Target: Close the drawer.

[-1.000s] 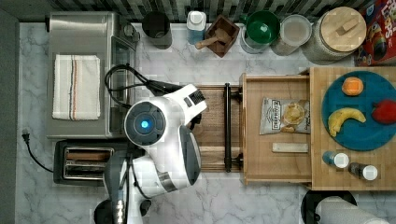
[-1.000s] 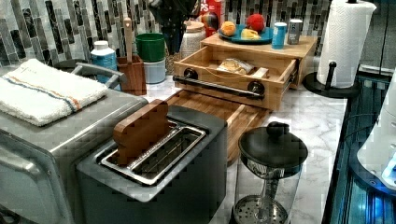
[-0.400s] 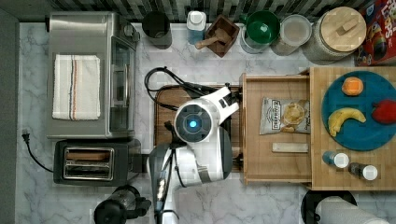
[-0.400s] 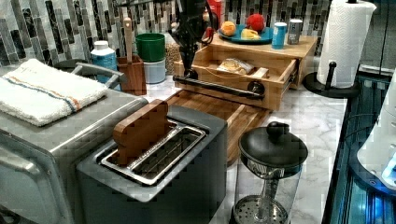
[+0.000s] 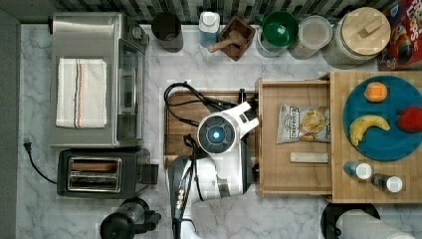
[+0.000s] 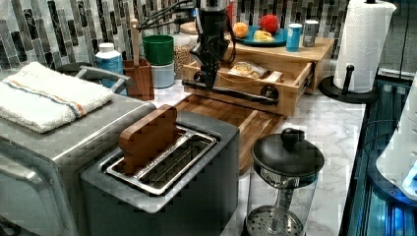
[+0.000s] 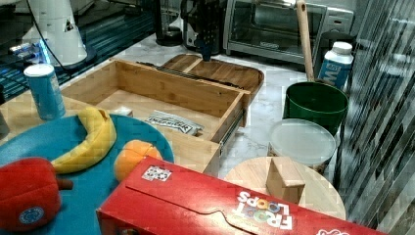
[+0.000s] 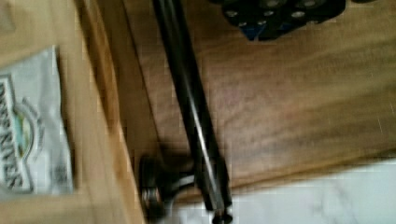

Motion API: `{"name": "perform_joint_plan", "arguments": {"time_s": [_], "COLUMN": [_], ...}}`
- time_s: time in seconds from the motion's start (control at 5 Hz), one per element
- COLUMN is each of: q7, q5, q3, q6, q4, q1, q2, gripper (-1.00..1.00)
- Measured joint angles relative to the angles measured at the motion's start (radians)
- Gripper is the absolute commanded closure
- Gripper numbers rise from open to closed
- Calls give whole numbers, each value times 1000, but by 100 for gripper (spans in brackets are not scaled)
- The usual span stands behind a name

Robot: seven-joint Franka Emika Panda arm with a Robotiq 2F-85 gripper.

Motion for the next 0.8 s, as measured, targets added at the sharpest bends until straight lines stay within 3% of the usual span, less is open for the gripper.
{"name": "perform_joint_plan", "arguments": {"time_s": [0.4,0.8], "q7": [-37,-252], "q5": [11,-36], "q3": [3,3], "q6": [11,132], "q4": [-37,-35], "q1": [9,3], "q2": [7,46], "gripper": [100,100]}}
